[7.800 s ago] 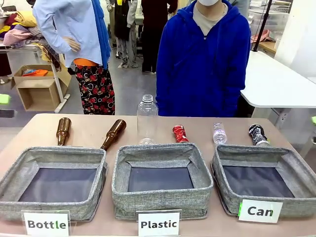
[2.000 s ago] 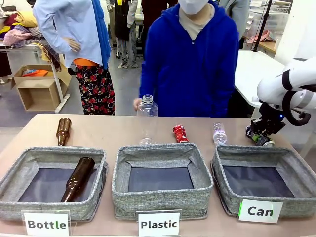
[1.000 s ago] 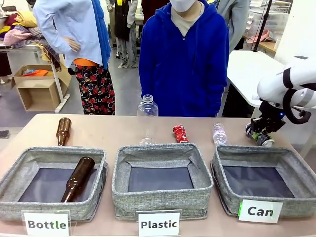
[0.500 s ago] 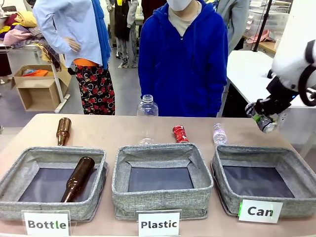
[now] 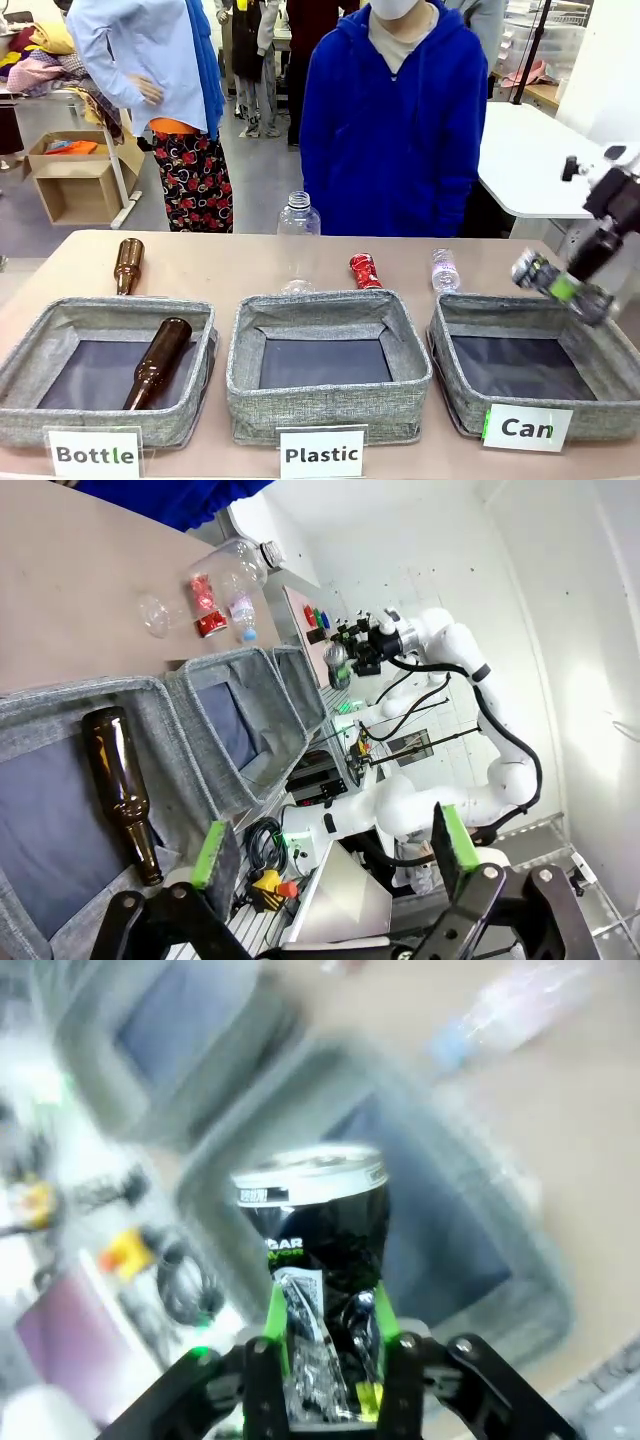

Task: Sort the can waste into the basket.
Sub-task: Pick up the can waste from the table and place it in the right Fabric basket.

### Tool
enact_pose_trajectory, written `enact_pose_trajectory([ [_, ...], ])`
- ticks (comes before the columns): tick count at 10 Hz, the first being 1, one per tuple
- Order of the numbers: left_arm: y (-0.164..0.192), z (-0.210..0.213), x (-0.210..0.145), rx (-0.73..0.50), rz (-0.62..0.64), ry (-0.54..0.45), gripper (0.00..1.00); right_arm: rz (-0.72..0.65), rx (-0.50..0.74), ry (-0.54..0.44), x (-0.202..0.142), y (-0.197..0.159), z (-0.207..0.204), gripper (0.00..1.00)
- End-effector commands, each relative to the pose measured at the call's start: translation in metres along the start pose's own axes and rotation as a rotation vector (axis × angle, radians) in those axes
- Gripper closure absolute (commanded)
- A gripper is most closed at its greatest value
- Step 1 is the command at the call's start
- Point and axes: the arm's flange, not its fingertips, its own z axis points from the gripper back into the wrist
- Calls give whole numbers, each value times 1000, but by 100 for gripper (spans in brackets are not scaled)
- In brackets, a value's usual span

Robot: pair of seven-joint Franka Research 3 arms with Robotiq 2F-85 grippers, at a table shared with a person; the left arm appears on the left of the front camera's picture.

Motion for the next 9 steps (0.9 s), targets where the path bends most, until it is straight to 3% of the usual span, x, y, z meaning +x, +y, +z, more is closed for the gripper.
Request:
enact_pose_trajectory([
  [1,-3,1,-1,-7,4,5,0,271,-26,138,-19,10,-2,84],
  [7,-3,1,-1,-7,4,5,0,318,-24,148,-22,16,-3,84],
  [9,-3,1,-1,-7,4,5,0,323,-15,142,-20,15,-3,14],
])
